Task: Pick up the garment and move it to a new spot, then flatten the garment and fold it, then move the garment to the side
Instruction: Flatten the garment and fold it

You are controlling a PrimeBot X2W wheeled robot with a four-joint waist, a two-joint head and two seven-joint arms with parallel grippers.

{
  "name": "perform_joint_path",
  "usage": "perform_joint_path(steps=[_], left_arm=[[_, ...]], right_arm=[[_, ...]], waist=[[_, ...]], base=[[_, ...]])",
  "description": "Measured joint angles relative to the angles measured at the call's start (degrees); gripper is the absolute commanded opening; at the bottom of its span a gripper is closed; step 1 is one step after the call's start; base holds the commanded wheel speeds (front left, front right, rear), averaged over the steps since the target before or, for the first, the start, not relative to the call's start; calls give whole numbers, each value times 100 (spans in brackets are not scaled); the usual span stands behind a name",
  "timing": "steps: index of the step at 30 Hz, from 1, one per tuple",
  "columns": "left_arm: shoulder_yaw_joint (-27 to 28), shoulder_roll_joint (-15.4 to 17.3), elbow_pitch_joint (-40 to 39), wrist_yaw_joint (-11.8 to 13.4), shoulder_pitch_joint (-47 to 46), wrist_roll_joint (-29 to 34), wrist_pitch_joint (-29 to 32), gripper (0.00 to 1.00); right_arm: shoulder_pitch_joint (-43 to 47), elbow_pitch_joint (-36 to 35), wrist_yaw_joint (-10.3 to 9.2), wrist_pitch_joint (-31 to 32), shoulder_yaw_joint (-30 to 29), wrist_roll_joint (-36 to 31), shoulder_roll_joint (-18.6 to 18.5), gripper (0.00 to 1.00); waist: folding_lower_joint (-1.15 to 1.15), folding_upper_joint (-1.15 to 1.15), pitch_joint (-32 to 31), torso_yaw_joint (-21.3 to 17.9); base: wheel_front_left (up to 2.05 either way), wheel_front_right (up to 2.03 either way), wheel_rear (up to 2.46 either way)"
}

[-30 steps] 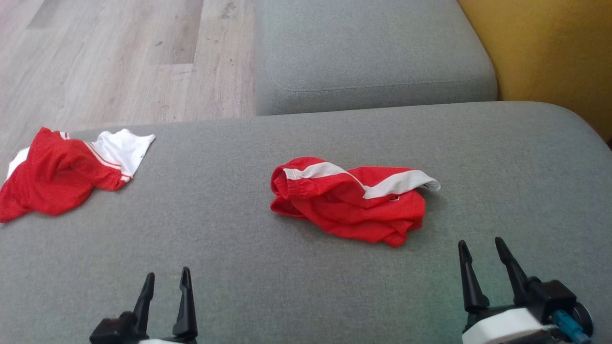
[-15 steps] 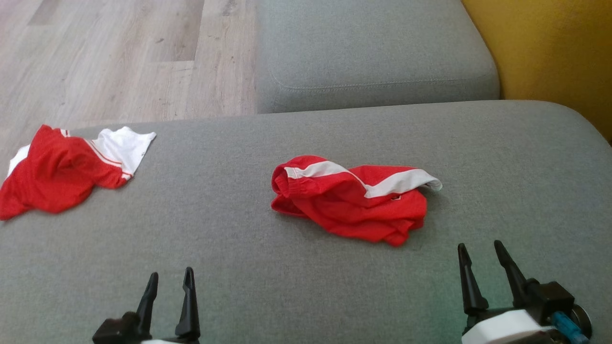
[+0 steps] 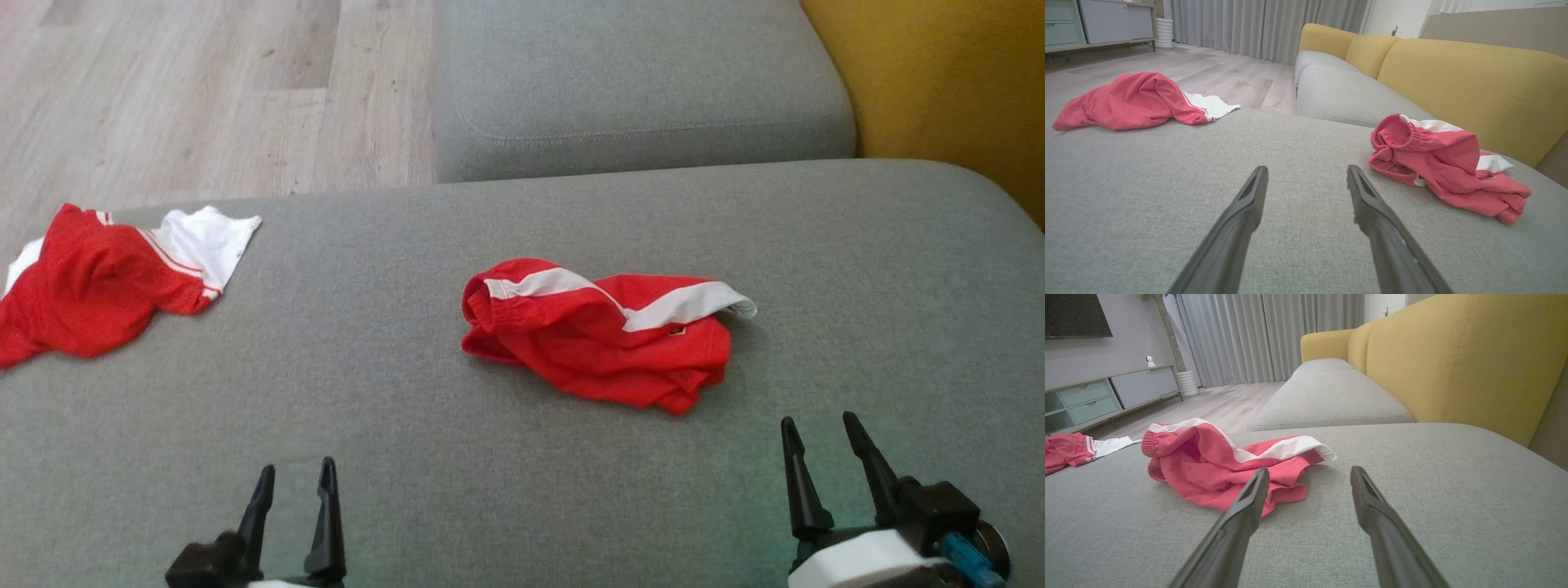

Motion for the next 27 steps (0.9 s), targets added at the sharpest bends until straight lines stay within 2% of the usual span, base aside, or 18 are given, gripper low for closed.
perform_joint_path(steps=[7,13,18,27], left_arm=[[-272,-38,-32,-53,-534,198,412,100],[-613,-516,110,-220,-1713,136,1227,100],[-747,-881,609,-372,-2610,-194,1842,100],[-861,-1071,1777,-553,-3793,-545,2385,100]], right_arm=[[-65,2,0,0,-15,-35,0,100],[-130,10,0,0,-27,-123,0,100],[-425,24,0,0,98,-165,0,100],[-903,23,0,0,166,-219,0,100]], waist=[[0,0,180,37],[0,0,412,81],[0,0,685,45],[1,0,1298,-203]], base=[[0,0,0],[0,0,0],[0,0,0],[0,0,0]])
